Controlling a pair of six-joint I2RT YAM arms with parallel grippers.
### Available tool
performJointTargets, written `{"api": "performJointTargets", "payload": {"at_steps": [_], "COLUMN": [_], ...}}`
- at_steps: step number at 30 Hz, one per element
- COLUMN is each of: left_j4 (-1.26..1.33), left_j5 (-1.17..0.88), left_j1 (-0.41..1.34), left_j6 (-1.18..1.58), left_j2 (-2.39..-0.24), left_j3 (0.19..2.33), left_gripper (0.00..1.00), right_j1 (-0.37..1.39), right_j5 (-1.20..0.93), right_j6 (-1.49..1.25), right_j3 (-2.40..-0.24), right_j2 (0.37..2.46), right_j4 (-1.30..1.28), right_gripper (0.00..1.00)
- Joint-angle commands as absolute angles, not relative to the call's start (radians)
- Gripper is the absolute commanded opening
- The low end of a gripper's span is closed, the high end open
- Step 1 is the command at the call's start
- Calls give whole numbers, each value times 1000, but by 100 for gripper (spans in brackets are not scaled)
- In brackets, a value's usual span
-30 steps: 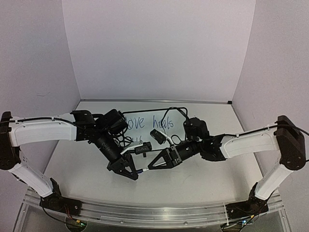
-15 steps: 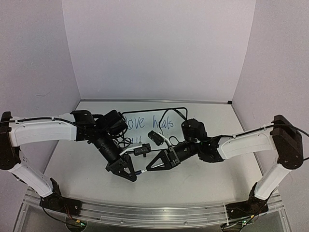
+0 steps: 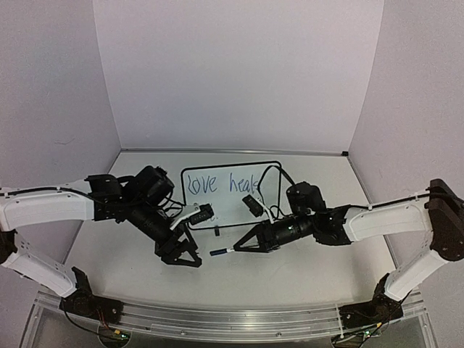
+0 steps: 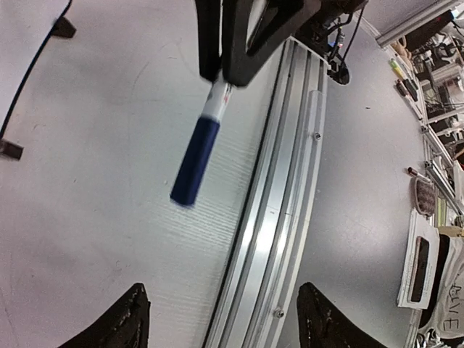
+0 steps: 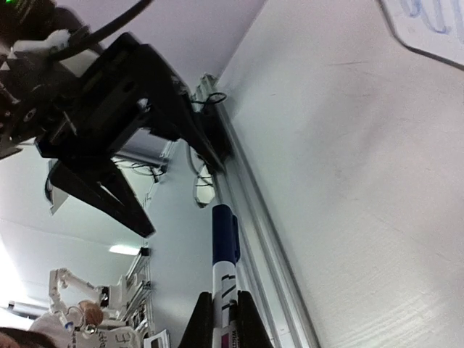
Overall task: Write a sentence on the whiteboard
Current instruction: Insert the whiteboard marker without the cap into the pen cap, then put down the whiteboard marker at the center of the board.
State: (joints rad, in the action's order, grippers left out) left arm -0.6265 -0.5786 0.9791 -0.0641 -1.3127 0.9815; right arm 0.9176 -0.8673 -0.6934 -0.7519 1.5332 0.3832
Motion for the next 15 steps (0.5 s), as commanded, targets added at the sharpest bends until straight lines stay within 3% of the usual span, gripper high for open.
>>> {"api": "performJointTargets", "payload": {"at_steps": [1,5,11,15], "left_j4": [-538,-518,-449,-369], "left_j5": [-363,-244,-154,-112], "left_j1": [928,848,753,734], "left_j6": [104,217,345,376], "left_j2": [-1112,-1021,-1022,-1032], "left_j3": [864,830,824,802], "left_gripper": [76,84,85,88], "right_j1": [902,906,962,979], "right_j5": [-635,-613,-587,-573], "right_j6": [-578,-581,-600,-643], "right_j3": [-768,-781,-838,-836], "right_j2": [1458,1506,1629,1694], "right_j4": [147,141,175,232], "right_gripper": [0,1,2,9]}}
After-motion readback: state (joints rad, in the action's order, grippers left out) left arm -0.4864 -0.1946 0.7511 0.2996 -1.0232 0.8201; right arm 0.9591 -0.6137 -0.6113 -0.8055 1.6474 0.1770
